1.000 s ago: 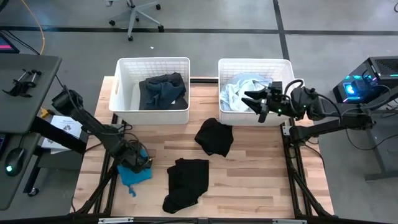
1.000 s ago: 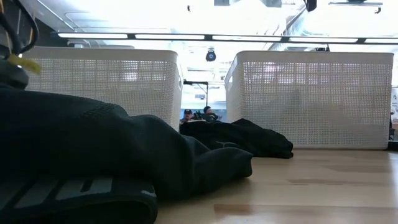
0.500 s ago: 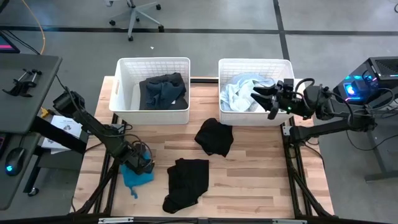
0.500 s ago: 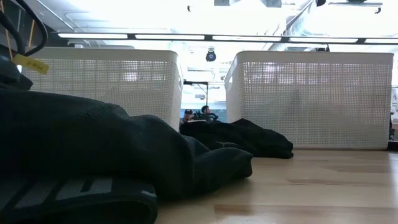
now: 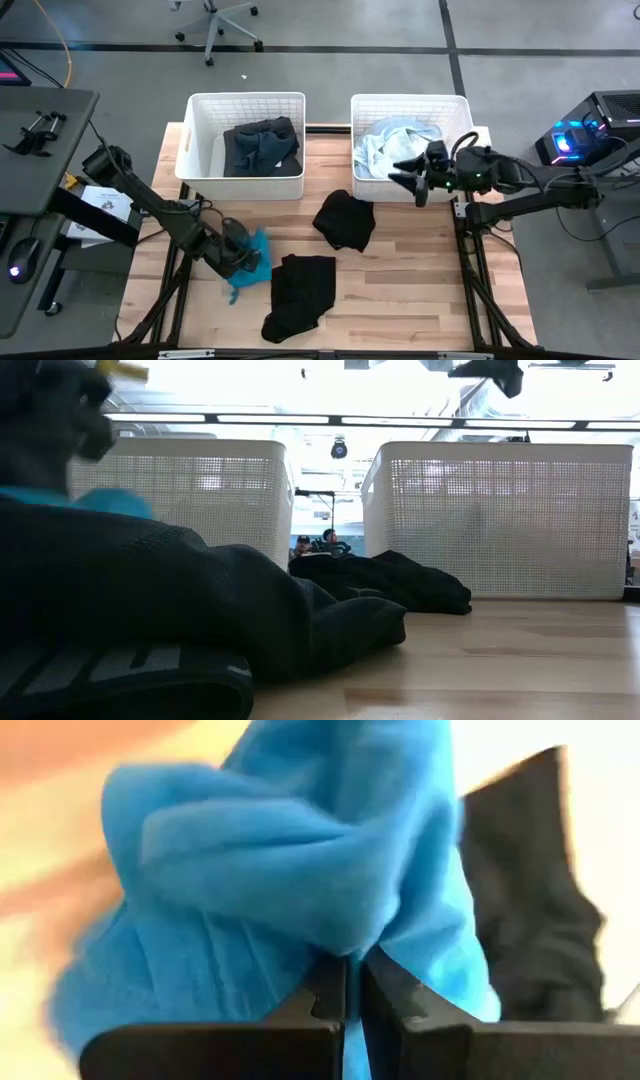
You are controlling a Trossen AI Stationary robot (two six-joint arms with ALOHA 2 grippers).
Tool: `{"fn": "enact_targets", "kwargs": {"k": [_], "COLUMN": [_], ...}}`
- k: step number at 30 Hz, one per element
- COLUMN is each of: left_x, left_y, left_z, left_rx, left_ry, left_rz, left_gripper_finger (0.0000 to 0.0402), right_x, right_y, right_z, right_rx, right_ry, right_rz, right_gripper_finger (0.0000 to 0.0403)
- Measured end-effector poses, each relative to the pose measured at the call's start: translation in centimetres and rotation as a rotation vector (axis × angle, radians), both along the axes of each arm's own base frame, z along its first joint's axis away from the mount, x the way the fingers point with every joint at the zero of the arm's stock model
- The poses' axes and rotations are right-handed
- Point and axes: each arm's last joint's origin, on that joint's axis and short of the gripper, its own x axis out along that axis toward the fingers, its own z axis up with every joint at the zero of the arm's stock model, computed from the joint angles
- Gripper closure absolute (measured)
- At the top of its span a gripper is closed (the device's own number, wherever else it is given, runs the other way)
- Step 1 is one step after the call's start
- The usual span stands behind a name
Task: Sort clothes
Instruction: Put the blue shorts into the right bin
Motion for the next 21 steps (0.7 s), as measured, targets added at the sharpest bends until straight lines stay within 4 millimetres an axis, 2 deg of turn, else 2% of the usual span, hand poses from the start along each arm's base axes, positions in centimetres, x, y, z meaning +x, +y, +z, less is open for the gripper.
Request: {"fn": "enact_targets", "kwargs": {"k": [5,9,13,17,21], "left_x": [2.1,3.9,5.7,7.1,8.0], "left_y": [0.2,0.7,1.8,3.3,4.7], "left_z": [4.5,7.5,10.0,12.0,13.0], "left_rx": [0.104,0.192,0.296,0.409,0.487], "left_ry": [-0.187,-0.322,-0.477,-0.617,-0.687], "left_rz": [-0.071,-0.107,-0.072,-0.04,-0.02], "left_gripper_finger": [0.0401,0.0401,0.0401,0.0401,0.0401], "right_x": [0.6,2.2,4.9,8.1,11.0], "right_y": [0.4,1.0,1.8,2.5,2.6], "right_z": [-1.4,-1.8,-2.2,-2.7,-3.1], "right_rx": [0.068,0.078,0.025,0.018,0.167], "right_ry": [0.124,0.138,0.088,-0.006,-0.139], "right_rz": [0.128,0.276,0.374,0.392,0.352], "right_gripper_finger": [0.021,0.021,0.021,0.021,0.021]}}
